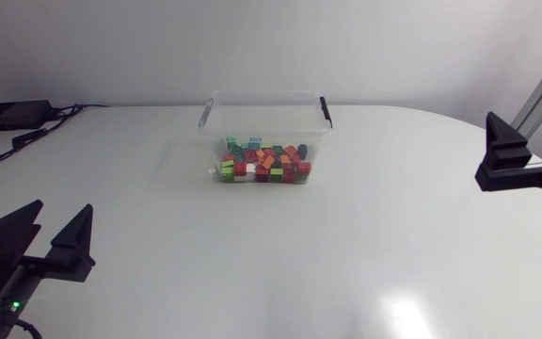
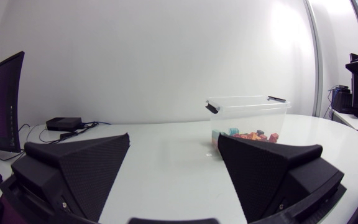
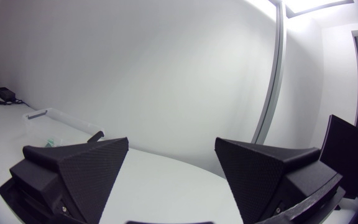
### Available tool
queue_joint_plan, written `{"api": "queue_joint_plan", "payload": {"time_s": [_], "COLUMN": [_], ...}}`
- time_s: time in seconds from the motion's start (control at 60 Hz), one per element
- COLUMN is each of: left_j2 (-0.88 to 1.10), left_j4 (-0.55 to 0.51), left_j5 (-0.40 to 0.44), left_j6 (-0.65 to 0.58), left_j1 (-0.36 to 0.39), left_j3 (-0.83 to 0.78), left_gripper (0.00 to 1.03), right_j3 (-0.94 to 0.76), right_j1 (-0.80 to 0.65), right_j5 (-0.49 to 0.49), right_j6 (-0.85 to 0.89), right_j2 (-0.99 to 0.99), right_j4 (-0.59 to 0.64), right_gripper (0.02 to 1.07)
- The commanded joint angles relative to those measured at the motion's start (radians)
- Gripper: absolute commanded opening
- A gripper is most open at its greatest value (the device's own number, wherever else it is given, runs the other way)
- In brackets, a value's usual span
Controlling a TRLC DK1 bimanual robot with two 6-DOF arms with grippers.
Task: Place the duplo bricks in the container
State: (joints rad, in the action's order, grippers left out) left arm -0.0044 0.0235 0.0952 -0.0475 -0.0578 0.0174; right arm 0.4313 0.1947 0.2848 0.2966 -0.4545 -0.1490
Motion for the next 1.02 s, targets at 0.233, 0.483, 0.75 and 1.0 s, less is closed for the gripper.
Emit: {"api": "queue_joint_plan", "payload": {"time_s": [0.233,0.483,0.75,1.0], "left_j2": [-0.003,0.001,0.004,0.004], "left_j4": [-0.009,-0.017,-0.023,-0.023], "left_j5": [-0.037,-0.067,-0.095,-0.095], "left_j6": [0.034,0.041,0.047,0.047], "left_j1": [0.020,0.039,0.058,0.058], "left_j3": [-0.018,-0.018,-0.017,-0.017], "left_gripper": [0.99,0.99,0.99,0.99], "right_j3": [-0.175,-0.305,-0.431,-0.431], "right_j1": [-0.075,-0.136,-0.195,-0.195], "right_j5": [-0.103,-0.195,-0.285,-0.285], "right_j6": [-0.108,-0.204,-0.297,-0.297], "right_j2": [0.172,0.315,0.455,0.455], "right_j4": [0.062,0.106,0.149,0.149], "right_gripper": [1.02,1.02,1.02,1.02]}}
